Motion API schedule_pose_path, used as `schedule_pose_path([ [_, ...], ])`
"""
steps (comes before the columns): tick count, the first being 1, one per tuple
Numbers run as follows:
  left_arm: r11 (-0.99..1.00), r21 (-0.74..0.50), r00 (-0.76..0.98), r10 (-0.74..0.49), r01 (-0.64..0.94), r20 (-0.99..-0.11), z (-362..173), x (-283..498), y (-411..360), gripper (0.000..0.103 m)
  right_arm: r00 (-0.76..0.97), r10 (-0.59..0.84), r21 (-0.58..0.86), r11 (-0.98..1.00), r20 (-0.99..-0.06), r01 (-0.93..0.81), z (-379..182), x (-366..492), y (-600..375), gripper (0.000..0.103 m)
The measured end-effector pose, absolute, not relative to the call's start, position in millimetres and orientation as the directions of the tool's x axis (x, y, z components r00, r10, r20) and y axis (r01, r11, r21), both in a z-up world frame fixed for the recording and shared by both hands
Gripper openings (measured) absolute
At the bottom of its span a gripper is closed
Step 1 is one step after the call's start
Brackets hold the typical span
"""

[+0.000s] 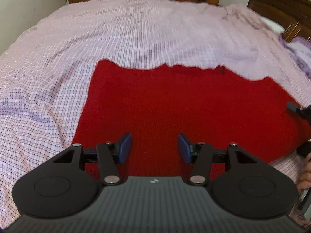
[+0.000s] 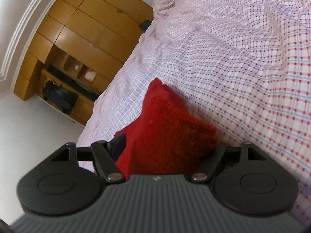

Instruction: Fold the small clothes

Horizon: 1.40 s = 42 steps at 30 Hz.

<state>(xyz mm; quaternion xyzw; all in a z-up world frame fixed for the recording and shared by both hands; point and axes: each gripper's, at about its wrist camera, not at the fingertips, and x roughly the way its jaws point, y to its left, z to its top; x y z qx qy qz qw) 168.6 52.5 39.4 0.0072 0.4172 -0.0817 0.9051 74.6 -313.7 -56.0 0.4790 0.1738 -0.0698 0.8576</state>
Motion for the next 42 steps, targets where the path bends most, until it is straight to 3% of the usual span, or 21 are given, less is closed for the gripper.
schedule_pose_path([
  [1,0.987,-0.043,0.635,-0.133,0.156,-0.761,37,171,50,0.061,0.931,0.037,0.797,0.530,-0.364,0.291,-55,76,-313,0.073],
  [3,0.987,-0.039,0.632,-0.129,0.154,-0.765,34,174,49,0.063,0.922,0.019,0.775,0.549,-0.386,0.313,-53,80,-311,0.048],
  [5,0.987,-0.052,0.629,-0.135,0.149,-0.766,35,174,52,0.063,0.922,0.027,0.757,0.580,-0.387,0.301,-48,83,-311,0.039],
  [15,0.989,-0.075,0.669,-0.143,0.130,-0.730,64,162,84,0.063,0.943,0.013,0.589,0.784,-0.333,0.197,11,89,-279,0.036],
  [29,0.998,-0.061,0.684,-0.054,0.015,-0.728,77,148,161,0.063,0.953,0.027,0.377,0.922,-0.302,0.094,63,102,-213,0.035],
  [37,0.997,-0.077,0.681,-0.037,-0.028,-0.732,70,141,196,0.063,0.951,0.074,0.183,0.983,-0.300,-0.019,77,117,-144,0.035],
  [42,0.995,-0.090,0.678,-0.031,-0.052,-0.735,65,136,213,0.063,0.929,0.120,-0.014,0.991,-0.351,-0.134,61,127,-89,0.035],
])
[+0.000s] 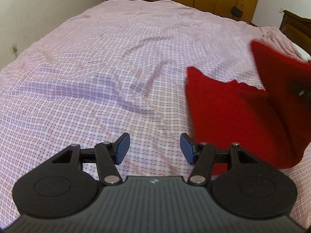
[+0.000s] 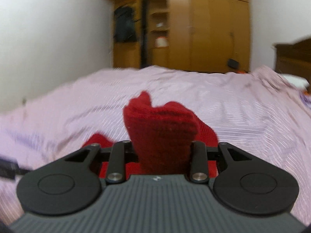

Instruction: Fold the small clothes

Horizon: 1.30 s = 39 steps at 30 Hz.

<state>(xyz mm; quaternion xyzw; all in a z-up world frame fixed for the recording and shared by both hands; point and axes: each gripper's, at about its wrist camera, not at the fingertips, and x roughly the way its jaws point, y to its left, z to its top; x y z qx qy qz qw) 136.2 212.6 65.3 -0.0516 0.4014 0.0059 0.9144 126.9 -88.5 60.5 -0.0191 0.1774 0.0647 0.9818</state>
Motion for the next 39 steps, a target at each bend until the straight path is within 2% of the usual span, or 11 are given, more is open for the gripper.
schedule_pose_path([
  [6,0.992,-0.105,0.674,-0.027,-0.075,-0.739,51,125,231,0.063,0.887,0.152,-0.130,0.965,-0.435,-0.229,22,129,-49,0.035],
  [16,0.987,-0.132,0.674,-0.033,-0.096,-0.738,39,117,249,0.063,0.900,0.149,-0.141,0.964,-0.409,-0.224,28,122,-51,0.035],
  [23,0.983,-0.131,0.669,-0.014,-0.125,-0.743,38,117,256,0.063,0.938,0.176,-0.138,0.965,-0.297,-0.225,46,110,-31,0.035],
  [26,0.982,-0.138,0.670,-0.014,-0.132,-0.742,37,116,258,0.063,0.937,0.171,-0.217,0.946,-0.304,-0.243,38,108,-9,0.035],
  [30,0.983,-0.138,0.671,-0.018,-0.125,-0.741,38,115,257,0.063,0.908,0.192,-0.252,0.921,-0.371,-0.298,17,109,11,0.035],
  [32,0.985,-0.129,0.674,-0.016,-0.118,-0.739,39,116,256,0.063,0.911,0.196,-0.290,0.905,-0.362,-0.310,9,102,16,0.035],
  [39,0.980,-0.150,0.674,-0.022,-0.133,-0.738,38,119,258,0.063,0.901,0.227,-0.151,0.942,-0.371,-0.299,25,111,8,0.036],
])
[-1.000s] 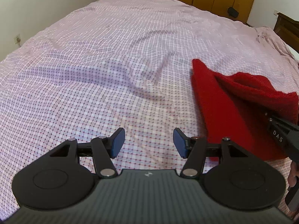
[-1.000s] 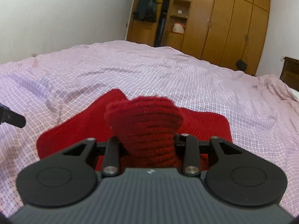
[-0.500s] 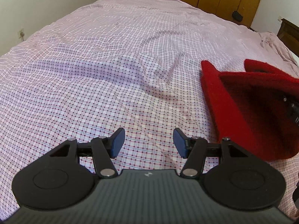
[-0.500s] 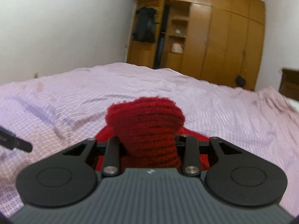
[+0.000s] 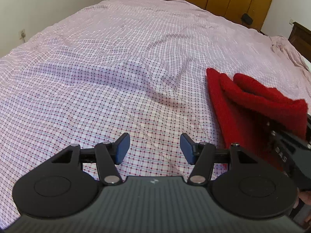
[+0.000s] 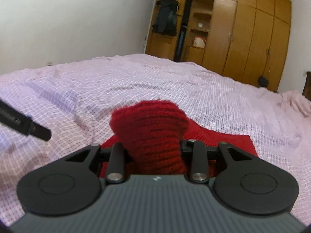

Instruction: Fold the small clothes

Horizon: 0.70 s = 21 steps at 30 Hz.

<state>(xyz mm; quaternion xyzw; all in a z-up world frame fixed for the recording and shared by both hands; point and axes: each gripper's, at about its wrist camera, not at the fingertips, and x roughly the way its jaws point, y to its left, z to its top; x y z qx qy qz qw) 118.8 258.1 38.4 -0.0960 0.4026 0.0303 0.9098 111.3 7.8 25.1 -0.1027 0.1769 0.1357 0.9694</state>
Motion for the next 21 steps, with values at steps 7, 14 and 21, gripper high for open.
schedule_pose_path([
  [7,0.987,-0.123,0.671,-0.022,-0.103,-0.741,40,114,247,0.063,0.881,0.268,-0.064,0.946,-0.390,-0.316,22,100,7,0.064],
  [14,0.990,-0.107,0.688,-0.011,-0.097,-0.725,53,109,242,0.063,0.869,0.343,0.068,0.937,-0.357,-0.342,38,77,-2,0.071],
  [21,0.991,-0.113,0.703,-0.027,-0.077,-0.711,68,109,233,0.063,0.833,0.437,0.224,0.898,-0.340,-0.379,57,58,-29,0.072],
])
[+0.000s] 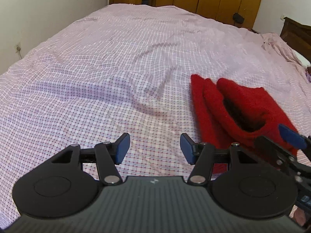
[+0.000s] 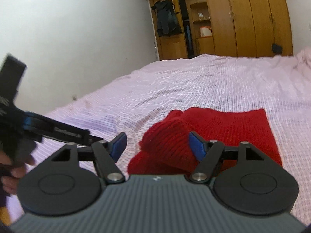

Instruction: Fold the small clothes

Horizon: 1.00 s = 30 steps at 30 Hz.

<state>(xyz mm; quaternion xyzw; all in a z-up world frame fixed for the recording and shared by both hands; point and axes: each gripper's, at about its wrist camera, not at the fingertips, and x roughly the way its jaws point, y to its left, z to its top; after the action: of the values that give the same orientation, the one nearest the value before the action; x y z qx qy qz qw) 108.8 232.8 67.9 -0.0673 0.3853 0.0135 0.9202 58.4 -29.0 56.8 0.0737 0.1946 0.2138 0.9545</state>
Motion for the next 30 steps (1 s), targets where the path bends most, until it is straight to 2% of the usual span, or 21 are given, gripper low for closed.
schedule_pose_path([
  [6,0.990,-0.134,0.709,-0.063,-0.045,-0.703,78,113,218,0.063,0.784,0.518,0.348,0.845,-0.341,-0.407,70,51,-57,0.072],
  [8,0.988,-0.150,0.711,-0.080,-0.036,-0.699,81,116,214,0.063,0.759,0.550,0.394,0.821,-0.348,-0.414,71,52,-67,0.077],
  [11,0.983,-0.180,0.709,-0.109,-0.026,-0.696,84,120,207,0.063,0.728,0.585,0.457,0.789,-0.357,-0.410,71,53,-81,0.079],
  [16,0.983,-0.184,0.713,-0.129,-0.001,-0.689,92,127,193,0.064,0.712,0.601,0.484,0.775,-0.362,-0.408,69,44,-99,0.079],
  [22,0.975,-0.218,0.718,-0.179,0.040,-0.672,99,140,175,0.067,0.755,0.539,0.458,0.815,-0.373,-0.355,66,40,-125,0.079],
  [30,0.959,-0.267,0.702,-0.253,0.093,-0.665,104,177,139,0.067,0.819,0.403,0.451,0.869,-0.407,-0.203,51,65,-161,0.079],
])
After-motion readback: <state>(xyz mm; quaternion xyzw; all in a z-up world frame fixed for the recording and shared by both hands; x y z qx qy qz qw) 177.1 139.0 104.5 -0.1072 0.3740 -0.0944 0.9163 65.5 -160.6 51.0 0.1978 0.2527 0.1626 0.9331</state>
